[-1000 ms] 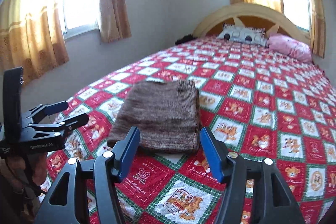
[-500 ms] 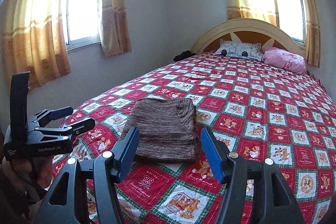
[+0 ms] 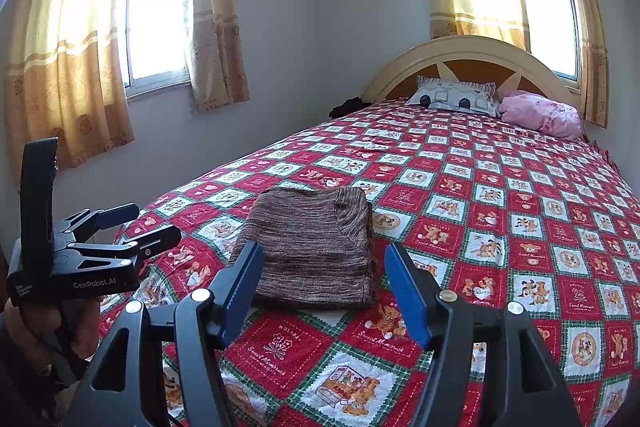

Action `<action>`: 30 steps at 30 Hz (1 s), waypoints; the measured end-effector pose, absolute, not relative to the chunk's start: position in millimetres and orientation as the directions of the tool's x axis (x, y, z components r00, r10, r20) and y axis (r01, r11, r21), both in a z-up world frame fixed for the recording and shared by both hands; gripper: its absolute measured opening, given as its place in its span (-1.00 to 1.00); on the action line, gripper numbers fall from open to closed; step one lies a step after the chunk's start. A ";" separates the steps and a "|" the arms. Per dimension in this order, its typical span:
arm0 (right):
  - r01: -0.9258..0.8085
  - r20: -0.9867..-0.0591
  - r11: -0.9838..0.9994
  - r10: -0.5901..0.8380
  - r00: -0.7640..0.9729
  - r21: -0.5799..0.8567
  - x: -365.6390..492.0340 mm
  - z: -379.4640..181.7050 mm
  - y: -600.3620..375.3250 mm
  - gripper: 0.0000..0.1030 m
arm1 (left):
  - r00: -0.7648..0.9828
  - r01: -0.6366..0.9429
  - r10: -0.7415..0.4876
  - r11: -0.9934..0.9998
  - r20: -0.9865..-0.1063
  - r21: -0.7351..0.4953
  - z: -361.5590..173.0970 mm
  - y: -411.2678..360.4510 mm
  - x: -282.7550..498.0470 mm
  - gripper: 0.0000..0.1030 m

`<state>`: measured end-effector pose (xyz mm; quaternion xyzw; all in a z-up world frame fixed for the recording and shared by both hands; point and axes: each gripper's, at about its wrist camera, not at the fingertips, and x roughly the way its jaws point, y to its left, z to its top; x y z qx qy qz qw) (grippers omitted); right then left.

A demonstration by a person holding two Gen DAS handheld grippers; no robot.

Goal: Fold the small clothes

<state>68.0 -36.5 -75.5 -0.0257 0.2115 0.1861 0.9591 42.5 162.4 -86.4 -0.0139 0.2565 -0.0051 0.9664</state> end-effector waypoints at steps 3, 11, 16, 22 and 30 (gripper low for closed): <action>-0.366 -0.406 0.930 0.346 0.846 0.032 66.5 -74.0 -37.1 0.26 | 0.870 0.006 -0.017 1.000 -0.493 -0.024 -85.2 163.1 42.2 0.89; -0.356 -0.369 0.934 0.345 0.863 0.040 61.2 -67.7 -42.3 0.26 | 0.880 0.000 -0.010 1.000 -0.475 -0.022 -78.6 165.2 39.4 1.00; -0.351 -0.346 0.936 0.342 0.874 0.040 57.0 -64.9 -44.2 0.26 | 0.873 0.008 -0.020 1.000 -0.488 -0.027 -75.4 164.7 40.3 1.00; -0.349 -0.327 0.936 0.343 0.880 0.043 52.7 -62.1 -47.8 0.26 | 0.888 -0.006 -0.012 0.999 -0.459 -0.037 -68.0 166.8 35.6 1.00; -0.353 -0.329 0.935 0.347 0.878 0.043 52.1 -62.1 -48.6 0.26 | 0.896 -0.015 0.003 1.000 -0.445 -0.023 -63.3 170.6 34.4 1.00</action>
